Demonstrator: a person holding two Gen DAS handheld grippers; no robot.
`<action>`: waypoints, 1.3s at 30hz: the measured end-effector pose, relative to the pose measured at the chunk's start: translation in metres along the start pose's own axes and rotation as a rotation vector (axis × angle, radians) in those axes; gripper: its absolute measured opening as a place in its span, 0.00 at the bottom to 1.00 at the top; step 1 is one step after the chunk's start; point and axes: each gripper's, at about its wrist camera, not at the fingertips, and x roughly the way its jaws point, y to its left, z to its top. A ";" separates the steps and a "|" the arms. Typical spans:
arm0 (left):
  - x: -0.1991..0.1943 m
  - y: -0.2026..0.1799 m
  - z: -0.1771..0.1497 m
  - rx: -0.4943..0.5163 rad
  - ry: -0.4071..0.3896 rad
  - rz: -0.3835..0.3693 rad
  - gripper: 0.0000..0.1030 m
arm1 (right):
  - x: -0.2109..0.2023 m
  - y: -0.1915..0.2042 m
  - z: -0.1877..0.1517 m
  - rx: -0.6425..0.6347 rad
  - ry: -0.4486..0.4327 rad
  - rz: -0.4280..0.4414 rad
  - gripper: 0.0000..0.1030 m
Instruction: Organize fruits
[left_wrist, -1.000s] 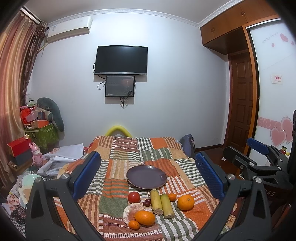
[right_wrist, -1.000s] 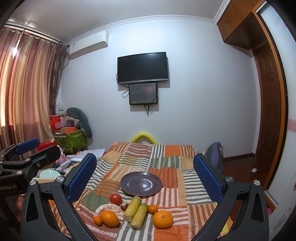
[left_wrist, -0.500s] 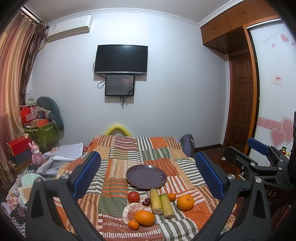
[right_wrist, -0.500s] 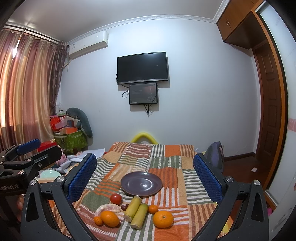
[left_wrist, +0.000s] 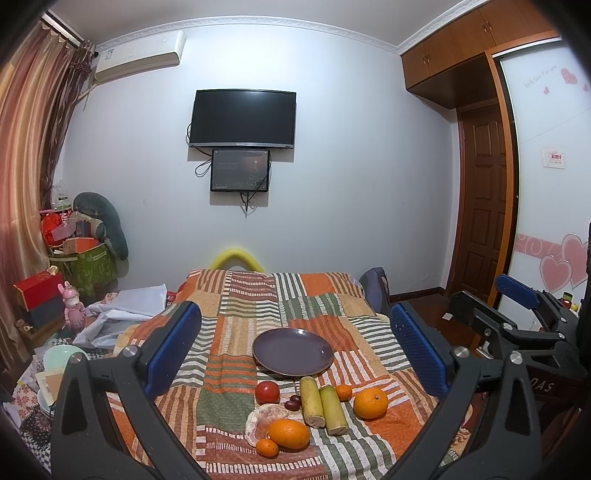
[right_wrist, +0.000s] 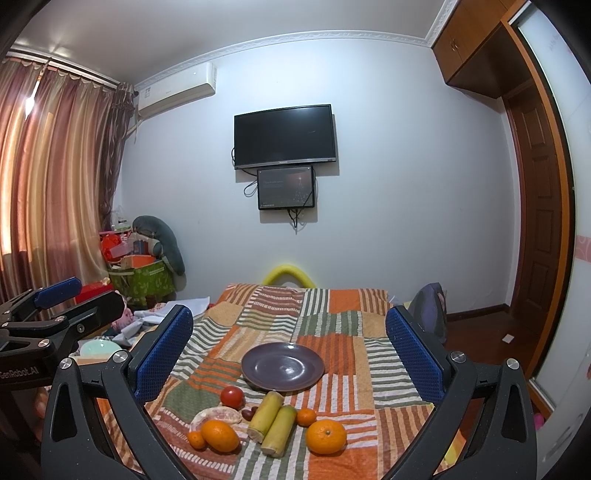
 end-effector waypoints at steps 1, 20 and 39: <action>0.000 0.000 0.000 -0.001 0.000 0.000 1.00 | 0.000 0.000 0.000 0.000 0.000 0.000 1.00; 0.045 0.013 -0.025 0.001 0.119 -0.011 1.00 | 0.030 -0.013 -0.026 -0.007 0.112 -0.030 1.00; 0.170 0.046 -0.121 -0.060 0.579 -0.017 0.85 | 0.111 -0.058 -0.103 0.017 0.526 -0.048 0.99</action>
